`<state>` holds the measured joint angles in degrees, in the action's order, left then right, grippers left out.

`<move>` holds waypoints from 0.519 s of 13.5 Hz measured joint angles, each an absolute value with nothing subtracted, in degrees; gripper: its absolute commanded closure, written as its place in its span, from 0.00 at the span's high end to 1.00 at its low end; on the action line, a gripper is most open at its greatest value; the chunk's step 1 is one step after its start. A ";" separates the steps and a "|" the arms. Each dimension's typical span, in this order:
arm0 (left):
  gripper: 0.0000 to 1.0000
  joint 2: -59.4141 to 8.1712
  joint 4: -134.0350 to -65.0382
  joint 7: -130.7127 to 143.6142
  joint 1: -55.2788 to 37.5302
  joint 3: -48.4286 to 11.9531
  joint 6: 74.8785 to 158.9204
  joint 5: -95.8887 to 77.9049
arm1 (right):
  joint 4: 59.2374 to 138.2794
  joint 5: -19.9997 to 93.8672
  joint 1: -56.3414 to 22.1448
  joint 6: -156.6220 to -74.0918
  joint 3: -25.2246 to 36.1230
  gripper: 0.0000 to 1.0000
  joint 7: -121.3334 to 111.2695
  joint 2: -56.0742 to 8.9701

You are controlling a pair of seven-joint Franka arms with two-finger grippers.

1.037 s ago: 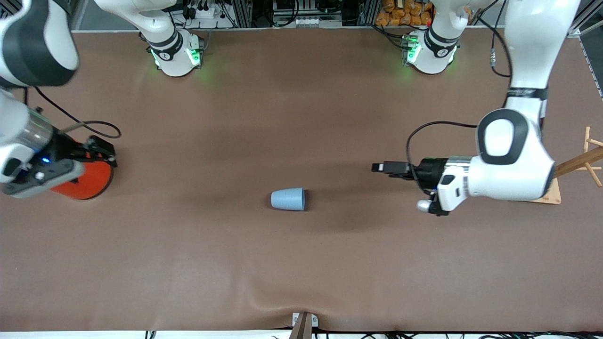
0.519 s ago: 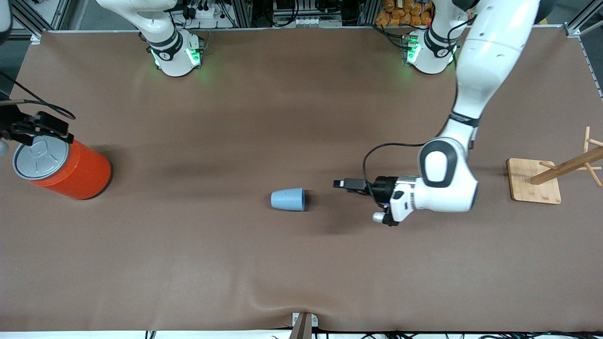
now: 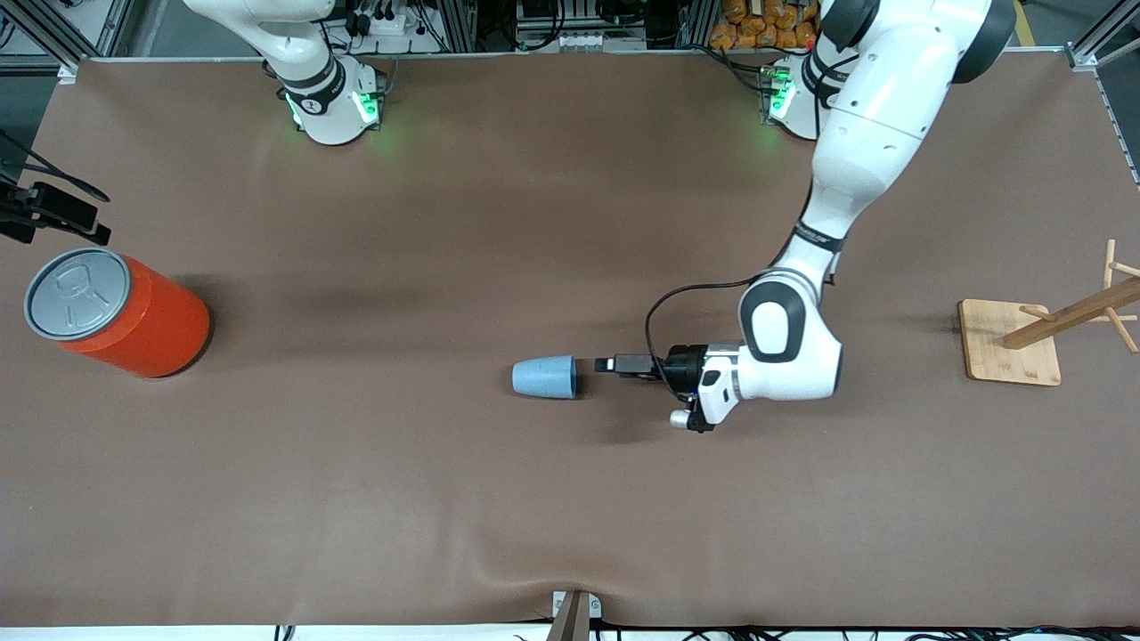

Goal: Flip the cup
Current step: 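Reach the left gripper to the cup's base while the right gripper retracts, then close the left gripper around the blue cup's base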

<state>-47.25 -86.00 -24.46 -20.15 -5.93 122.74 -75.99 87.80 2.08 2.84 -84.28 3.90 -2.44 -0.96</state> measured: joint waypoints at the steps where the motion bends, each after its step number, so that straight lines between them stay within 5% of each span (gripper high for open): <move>1: 1.00 -48.14 -85.21 -24.46 -20.99 -5.92 124.01 -76.85 | 87.80 2.08 2.84 -83.34 3.84 1.00 -2.07 -0.88; 7: 1.00 -51.10 -82.29 -24.46 -23.30 -5.91 126.03 -80.16 | 87.80 2.08 2.89 -81.61 3.40 1.00 -1.60 -0.14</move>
